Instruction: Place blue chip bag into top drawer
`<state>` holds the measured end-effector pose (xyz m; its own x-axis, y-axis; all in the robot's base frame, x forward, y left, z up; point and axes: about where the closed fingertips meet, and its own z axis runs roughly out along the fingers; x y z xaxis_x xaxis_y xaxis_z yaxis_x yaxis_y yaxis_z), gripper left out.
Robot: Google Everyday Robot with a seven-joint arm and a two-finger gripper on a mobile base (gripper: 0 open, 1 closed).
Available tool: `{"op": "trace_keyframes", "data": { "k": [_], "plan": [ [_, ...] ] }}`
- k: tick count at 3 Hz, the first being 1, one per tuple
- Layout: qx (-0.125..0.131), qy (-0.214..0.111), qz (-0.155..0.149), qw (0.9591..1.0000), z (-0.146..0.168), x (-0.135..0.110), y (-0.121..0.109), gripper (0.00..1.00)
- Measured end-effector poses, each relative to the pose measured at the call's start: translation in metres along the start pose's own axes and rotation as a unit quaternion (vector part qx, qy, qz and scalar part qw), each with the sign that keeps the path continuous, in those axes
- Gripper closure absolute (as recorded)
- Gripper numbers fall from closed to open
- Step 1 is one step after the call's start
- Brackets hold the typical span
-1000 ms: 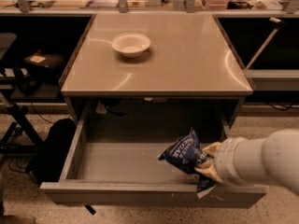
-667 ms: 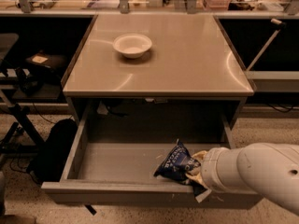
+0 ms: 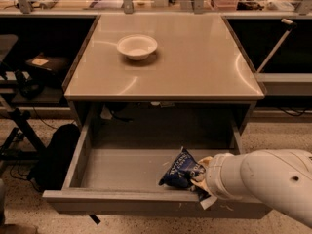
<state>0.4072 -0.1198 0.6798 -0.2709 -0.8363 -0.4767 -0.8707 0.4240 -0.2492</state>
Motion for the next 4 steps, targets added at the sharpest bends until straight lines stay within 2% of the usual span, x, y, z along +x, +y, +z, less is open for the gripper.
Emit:
{"op": "trace_keyframes", "data": {
  "k": [1,2,3,4],
  "plan": [
    [0.000,-0.005,0.000,1.0000,0.010,-0.008,-0.001,1.00],
    [-0.005,-0.019,0.002,0.9998,0.035,-0.029,-0.004,1.00],
    [0.006,-0.052,0.012,0.9986,0.094,-0.059,-0.039,1.00],
    [-0.006,-0.054,-0.002,0.9985,0.116,-0.080,-0.033,1.00]
  ]
}}
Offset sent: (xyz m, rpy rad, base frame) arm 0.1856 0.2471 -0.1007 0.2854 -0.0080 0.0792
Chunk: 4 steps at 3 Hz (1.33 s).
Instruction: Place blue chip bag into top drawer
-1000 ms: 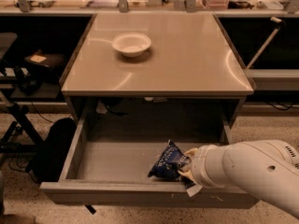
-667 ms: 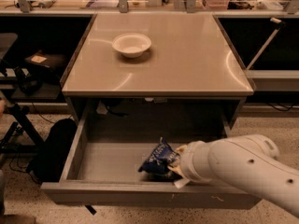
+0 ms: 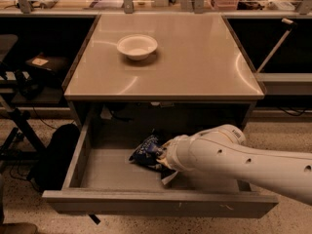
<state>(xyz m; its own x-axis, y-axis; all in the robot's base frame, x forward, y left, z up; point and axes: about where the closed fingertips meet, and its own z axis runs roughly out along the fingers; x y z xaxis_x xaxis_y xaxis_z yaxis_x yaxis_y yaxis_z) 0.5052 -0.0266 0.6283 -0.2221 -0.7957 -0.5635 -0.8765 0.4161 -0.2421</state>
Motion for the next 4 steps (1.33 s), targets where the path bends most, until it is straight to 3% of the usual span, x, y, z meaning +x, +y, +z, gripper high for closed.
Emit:
{"op": "trace_keyframes", "data": {
  "k": [1,4],
  "plan": [
    [0.000,0.000,-0.001,1.0000,-0.0002,-0.0009,0.0004,0.82],
    [0.000,0.000,-0.001,1.0000,-0.0002,-0.0010,0.0004,0.12]
  ]
}}
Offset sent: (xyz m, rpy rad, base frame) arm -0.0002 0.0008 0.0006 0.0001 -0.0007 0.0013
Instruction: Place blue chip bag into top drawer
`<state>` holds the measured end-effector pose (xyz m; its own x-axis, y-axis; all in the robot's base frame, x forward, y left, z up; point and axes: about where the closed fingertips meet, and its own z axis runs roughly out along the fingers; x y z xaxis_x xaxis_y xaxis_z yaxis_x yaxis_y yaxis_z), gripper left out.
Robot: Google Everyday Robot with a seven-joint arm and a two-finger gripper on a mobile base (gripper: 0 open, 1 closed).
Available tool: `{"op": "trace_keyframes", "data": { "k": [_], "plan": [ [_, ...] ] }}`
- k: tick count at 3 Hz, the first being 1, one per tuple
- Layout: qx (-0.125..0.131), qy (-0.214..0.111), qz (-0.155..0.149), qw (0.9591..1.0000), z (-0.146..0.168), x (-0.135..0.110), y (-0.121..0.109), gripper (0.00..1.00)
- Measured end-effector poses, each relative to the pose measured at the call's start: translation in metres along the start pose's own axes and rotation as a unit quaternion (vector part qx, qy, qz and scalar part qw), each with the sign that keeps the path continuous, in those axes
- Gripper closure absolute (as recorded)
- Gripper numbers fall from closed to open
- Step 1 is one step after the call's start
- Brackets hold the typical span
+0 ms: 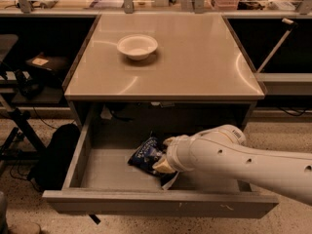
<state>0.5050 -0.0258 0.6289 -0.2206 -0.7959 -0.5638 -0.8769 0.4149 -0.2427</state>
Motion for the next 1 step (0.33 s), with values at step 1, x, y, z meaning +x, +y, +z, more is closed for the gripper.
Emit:
{"op": "trace_keyframes", "data": {
  "k": [1],
  "plan": [
    [0.000,0.000,0.000,1.0000,0.0000,0.0000,0.0000,0.00]
  ]
}}
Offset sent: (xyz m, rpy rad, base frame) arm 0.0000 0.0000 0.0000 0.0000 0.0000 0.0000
